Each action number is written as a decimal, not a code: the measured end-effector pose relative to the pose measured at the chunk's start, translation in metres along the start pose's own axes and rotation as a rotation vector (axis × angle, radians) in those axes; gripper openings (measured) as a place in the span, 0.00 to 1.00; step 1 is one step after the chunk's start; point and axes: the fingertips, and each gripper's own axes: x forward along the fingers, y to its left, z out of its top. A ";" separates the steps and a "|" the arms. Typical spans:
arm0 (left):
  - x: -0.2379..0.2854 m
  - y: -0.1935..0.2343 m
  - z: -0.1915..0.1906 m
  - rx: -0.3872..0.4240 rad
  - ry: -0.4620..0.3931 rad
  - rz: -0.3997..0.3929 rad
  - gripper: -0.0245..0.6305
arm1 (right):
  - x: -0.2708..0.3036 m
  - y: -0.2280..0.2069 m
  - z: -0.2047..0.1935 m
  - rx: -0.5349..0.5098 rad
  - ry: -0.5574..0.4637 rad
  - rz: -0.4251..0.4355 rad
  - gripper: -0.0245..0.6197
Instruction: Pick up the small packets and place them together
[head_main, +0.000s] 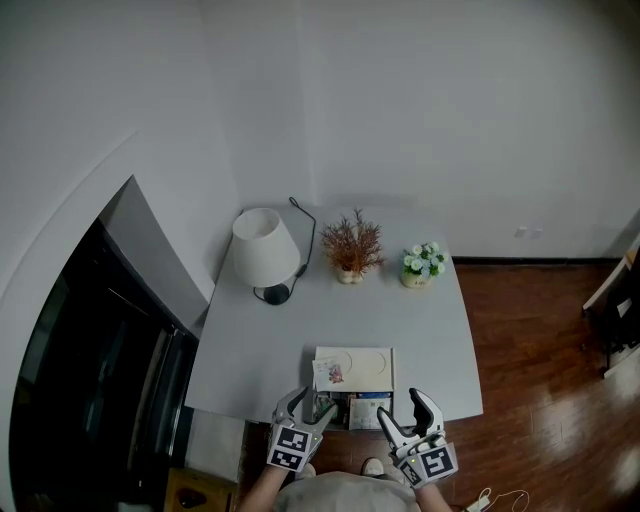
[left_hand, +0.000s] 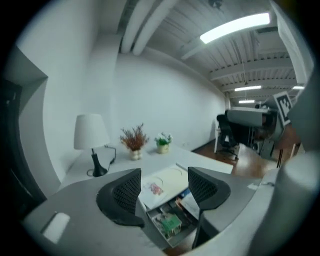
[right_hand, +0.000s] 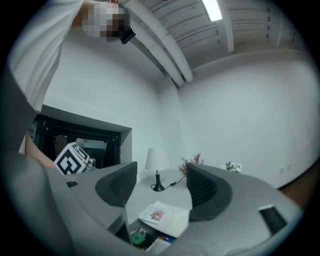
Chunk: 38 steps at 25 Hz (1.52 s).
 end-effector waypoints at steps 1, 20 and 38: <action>0.011 -0.005 -0.023 0.013 0.091 -0.031 0.50 | -0.001 0.000 -0.001 0.000 0.004 -0.001 0.52; 0.100 -0.034 -0.195 0.358 0.915 -0.183 0.47 | -0.049 -0.040 -0.011 0.011 0.047 -0.153 0.52; 0.060 -0.040 -0.087 0.196 0.515 -0.099 0.13 | -0.046 -0.047 -0.018 0.042 0.041 -0.134 0.52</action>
